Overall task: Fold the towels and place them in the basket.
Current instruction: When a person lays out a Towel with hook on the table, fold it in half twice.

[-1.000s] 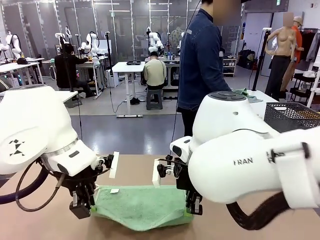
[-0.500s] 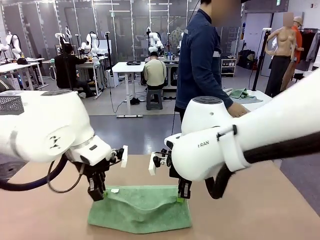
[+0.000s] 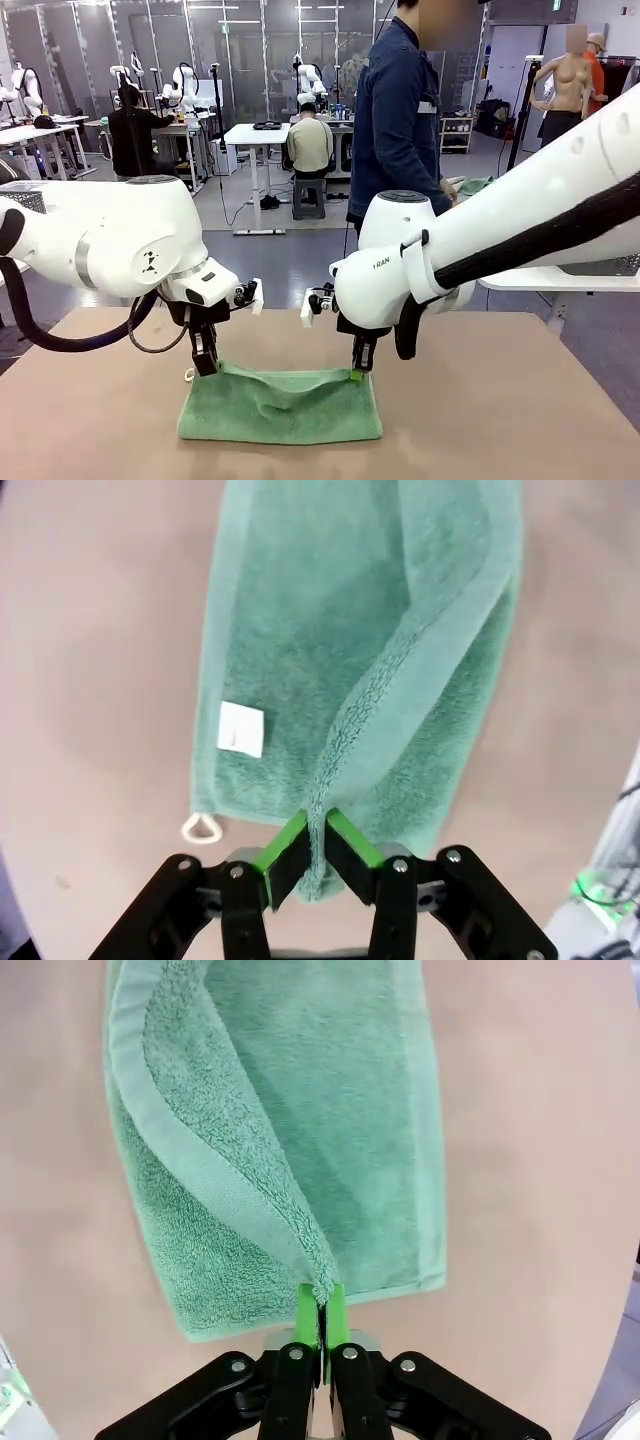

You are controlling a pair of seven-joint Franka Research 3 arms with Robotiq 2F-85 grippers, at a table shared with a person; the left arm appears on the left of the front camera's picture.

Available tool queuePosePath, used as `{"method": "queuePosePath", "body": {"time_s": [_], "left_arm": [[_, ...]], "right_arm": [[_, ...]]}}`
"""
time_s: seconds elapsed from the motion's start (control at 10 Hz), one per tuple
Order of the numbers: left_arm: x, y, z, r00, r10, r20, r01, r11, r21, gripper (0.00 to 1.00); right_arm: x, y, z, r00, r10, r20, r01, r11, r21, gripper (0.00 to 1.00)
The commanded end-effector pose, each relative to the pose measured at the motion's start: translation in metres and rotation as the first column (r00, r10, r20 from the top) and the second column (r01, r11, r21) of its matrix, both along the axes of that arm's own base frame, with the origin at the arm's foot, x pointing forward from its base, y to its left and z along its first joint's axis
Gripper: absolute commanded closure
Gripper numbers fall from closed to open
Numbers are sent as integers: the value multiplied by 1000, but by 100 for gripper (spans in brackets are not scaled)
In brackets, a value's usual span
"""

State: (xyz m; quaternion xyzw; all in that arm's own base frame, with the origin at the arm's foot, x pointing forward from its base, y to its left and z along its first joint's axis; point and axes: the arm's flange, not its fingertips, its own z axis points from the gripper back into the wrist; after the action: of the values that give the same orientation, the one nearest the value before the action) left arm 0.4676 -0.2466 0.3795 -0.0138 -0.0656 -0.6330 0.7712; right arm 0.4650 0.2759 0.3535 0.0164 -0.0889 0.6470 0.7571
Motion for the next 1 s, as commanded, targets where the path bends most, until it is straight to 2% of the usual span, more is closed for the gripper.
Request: {"method": "queuePosePath", "body": {"time_s": [0.0,0.2,0.4,0.7,0.8,0.9], "left_arm": [[15,-3,-1,999,35,14,-35,999,13,100],[30,2,-10,1000,21,6,-21,999,45,100],[36,4,-16,998,66,12,-67,994,81,100],[44,6,-26,996,92,10,-92,993,80,100],[44,4,-27,996,81,32,-83,995,53,100],[43,3,-26,995,79,55,-81,996,30,65]], "right_arm": [[18,5,-6,1000,14,-1,-14,999,-34,100],[33,5,-9,1000,12,10,-11,999,-43,100],[39,6,-14,1000,-9,-2,9,997,-81,100],[44,4,-16,999,-33,26,35,996,-80,100],[42,5,-16,998,-21,54,25,997,-71,89],[40,6,-17,997,-6,72,11,998,-63,73]]}}
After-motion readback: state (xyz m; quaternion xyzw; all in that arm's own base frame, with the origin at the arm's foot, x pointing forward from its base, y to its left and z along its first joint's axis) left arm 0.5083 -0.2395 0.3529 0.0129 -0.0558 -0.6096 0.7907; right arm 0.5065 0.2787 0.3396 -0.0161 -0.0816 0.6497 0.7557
